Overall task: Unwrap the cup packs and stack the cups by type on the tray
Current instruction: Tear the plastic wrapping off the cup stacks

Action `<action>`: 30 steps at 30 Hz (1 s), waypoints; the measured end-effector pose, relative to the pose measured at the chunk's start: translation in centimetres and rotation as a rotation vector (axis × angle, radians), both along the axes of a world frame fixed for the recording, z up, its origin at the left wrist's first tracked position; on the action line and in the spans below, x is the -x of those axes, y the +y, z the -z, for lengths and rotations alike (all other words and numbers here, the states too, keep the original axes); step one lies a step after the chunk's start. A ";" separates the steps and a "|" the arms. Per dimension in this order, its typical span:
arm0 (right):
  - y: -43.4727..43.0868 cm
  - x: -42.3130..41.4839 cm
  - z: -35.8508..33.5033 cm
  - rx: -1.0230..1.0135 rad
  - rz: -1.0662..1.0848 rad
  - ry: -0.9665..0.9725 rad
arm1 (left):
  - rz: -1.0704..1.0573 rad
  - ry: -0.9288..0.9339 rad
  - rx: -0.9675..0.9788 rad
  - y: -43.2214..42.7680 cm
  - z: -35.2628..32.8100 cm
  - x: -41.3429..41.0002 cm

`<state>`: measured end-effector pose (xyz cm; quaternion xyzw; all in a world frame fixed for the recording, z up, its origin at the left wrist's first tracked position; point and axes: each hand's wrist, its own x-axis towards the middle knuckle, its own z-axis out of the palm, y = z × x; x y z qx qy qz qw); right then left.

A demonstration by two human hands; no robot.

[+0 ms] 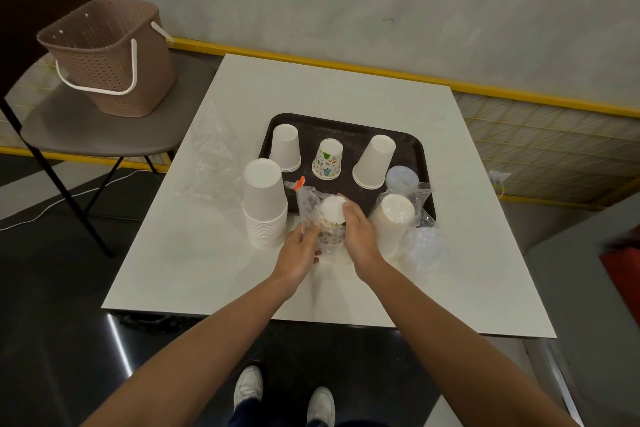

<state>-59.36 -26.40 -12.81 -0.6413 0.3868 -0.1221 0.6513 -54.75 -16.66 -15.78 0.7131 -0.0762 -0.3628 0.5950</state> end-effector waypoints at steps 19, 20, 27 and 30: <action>0.5 -1.0 -0.8 -0.221 0.242 -0.034 | 0.014 -0.011 -0.065 0.7 -0.1 -0.4; 0.4 -1.0 -0.9 -0.243 0.250 -0.026 | 0.012 -0.009 -0.068 0.7 -0.2 -0.4; 0.2 -1.3 -0.4 -0.355 0.327 0.034 | 0.017 -0.070 -0.081 1.0 0.0 -0.3; 0.2 -1.3 0.0 -0.362 0.323 0.080 | 0.028 -0.104 -0.099 0.9 0.5 -0.4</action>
